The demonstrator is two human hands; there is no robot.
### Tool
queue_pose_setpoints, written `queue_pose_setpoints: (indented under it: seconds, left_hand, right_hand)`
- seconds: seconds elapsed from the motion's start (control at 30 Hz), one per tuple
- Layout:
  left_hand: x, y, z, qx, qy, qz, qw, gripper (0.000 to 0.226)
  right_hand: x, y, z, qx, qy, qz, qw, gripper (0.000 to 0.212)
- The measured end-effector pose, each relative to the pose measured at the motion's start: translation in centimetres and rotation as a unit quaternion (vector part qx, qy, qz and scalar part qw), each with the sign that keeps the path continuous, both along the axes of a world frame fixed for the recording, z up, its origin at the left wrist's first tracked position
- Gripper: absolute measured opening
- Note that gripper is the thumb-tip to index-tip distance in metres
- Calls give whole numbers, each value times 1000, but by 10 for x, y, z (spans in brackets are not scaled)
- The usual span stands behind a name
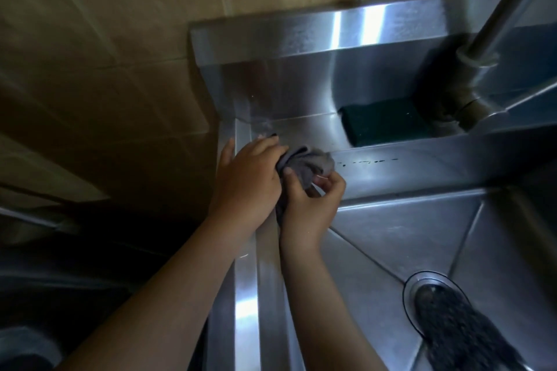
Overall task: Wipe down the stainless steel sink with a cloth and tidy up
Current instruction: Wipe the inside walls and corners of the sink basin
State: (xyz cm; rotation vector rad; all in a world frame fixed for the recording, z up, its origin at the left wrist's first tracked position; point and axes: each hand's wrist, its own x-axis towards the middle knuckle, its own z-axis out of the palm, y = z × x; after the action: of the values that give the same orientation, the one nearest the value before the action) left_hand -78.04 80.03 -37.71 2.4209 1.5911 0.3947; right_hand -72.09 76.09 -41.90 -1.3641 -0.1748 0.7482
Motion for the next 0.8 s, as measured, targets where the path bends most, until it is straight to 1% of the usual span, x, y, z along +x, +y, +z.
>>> queue_pose_setpoints:
  seconds: [0.03,0.1,0.2,0.3,0.43,0.6,0.8]
  left_hand:
    - [0,0,0,0,4,0,1000,44]
    - [1,0,0,-1,8,1,1000,45]
    - [2,-1,2,-4,17,2,1000,45]
    - [3,-1,3,-6,20,6,1000,43]
    - [3,-2,4,-5,11,9,1000,40]
    - [3,-2,3,-6,7,12,1000,39]
    - [2,-2,2,-2,14,7,1000,40]
  right_hand:
    - [0,2,-1,-2,-5,-3,1000,41]
    - [2,5,0,-16,-44,-3,999,41]
    - [4,6,3,-55,-94,10,994,39]
    - [6,4,9,-56,-84,36,994,40]
    - [11,7,19,-73,-64,65,993,50]
    - [17,14,20,-97,-56,65,992,41]
    - [10,14,10,-67,-25,47,996,37]
